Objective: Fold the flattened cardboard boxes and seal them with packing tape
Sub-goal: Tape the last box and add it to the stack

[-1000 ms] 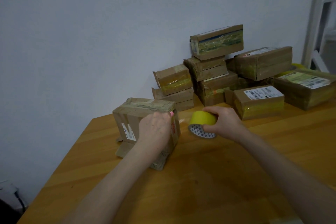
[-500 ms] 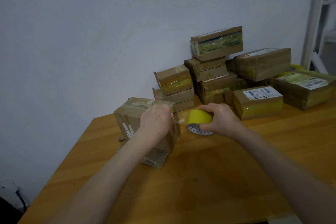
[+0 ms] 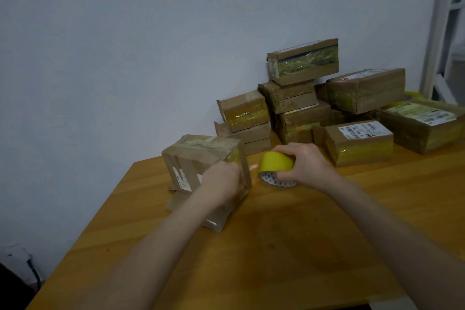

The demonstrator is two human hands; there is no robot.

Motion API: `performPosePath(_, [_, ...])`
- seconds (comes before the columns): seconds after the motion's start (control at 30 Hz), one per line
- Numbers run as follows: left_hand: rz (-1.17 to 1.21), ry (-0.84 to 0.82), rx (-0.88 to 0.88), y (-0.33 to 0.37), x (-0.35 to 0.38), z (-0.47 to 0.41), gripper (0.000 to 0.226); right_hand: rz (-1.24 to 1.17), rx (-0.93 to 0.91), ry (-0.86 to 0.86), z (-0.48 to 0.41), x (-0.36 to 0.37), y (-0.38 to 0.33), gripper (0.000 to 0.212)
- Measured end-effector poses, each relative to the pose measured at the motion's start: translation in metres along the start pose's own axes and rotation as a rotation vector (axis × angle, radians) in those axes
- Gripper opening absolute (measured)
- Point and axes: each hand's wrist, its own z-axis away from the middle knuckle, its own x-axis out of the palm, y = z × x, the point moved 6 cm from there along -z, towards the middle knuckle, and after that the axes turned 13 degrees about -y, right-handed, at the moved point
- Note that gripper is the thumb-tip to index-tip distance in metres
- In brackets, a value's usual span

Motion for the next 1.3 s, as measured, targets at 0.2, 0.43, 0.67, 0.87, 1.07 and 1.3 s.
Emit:
performPosePath(0.2, [0.050, 0.061, 0.038, -0.010, 0.025, 0.001, 0.041, -0.074, 0.065, 0.013, -0.004, 0.001, 0.026, 0.061])
performPosePath(0.43, [0.055, -0.015, 0.055, 0.005, 0.081, 0.008, 0.035, -0.444, 0.032, 0.096, -0.001, 0.013, 0.039, 0.053])
performPosePath(0.67, [0.583, 0.405, 0.160, 0.004, 0.004, 0.002, 0.035, -0.545, -0.059, 0.200, 0.011, 0.008, 0.032, 0.056])
performPosePath(0.87, [1.023, 0.201, 0.243, 0.037, -0.024, -0.023, 0.037, -0.470, -0.124, 0.278, 0.024, 0.006, 0.035, 0.061])
performPosePath(1.07, [1.268, 0.218, 0.178, 0.055, -0.022, -0.034, 0.014, -0.436, -0.090, 0.302, 0.040, -0.001, 0.051, 0.064])
performPosePath(1.3, [1.398, 0.117, 0.145, 0.076, -0.016, -0.045, 0.004, -0.385, -0.082, 0.326, 0.056, -0.007, 0.070, 0.066])
